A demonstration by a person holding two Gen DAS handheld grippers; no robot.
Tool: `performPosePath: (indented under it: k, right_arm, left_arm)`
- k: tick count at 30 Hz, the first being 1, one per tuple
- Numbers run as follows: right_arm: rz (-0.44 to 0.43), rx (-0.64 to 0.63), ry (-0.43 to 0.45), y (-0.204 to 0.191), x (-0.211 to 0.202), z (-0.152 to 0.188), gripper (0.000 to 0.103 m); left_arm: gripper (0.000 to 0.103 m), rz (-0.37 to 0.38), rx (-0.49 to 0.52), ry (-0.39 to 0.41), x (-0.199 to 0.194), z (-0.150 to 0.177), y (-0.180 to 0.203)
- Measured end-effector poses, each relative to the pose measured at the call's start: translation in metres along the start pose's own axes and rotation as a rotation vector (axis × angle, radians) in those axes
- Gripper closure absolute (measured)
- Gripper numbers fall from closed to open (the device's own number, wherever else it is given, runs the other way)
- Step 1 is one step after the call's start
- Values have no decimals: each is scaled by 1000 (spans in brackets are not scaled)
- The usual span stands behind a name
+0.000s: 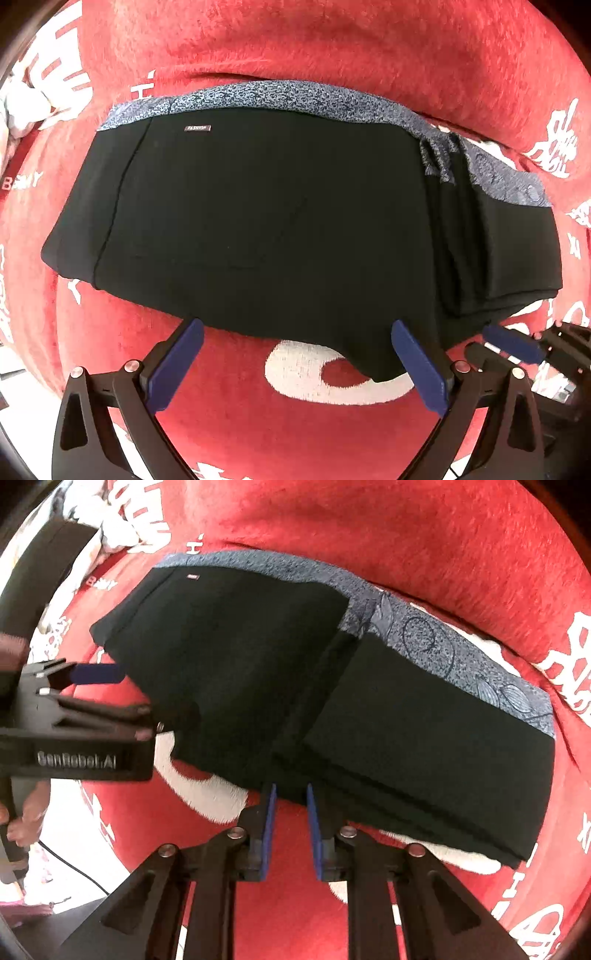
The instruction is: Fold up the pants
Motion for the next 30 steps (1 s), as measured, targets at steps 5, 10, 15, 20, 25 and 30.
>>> performPosePath:
  k: [5,10,15,20,25,30]
  right_arm:
    - [-14,70,1,2,-2,-3,82]
    - [-22,86,-11,-4,-3,-5,71]
    - [-31,83,-30,-15,4,-11,64]
    - [-31,69,-41,-25,7,-15,56]
    - [-17,72,-36,-31,8,-22,56]
    - [-20,142,-30,-21,10,-34,55]
  left_arm:
    - [1,13,-17,-3,1,1,-4]
    - [1,26,-36,-11,7,8,-20]
    - [1,64,-55,-21,12,17,-39]
    - [1,48,-87,-16,9,21,-63]
    - [1,36,-131,-4,6,20,-91]
    - [1,50,-172,0,6,15,-119]
Point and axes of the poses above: each gripper's, at about its wrist camera, not at the fingertips, and x roughly the way its jaws point, y to its right, z to its underside, the point moved 1 cm from there along x, roughly the way its jaws point, and after that the axes turned 5 degrees about -z, right-handed, at the moved point
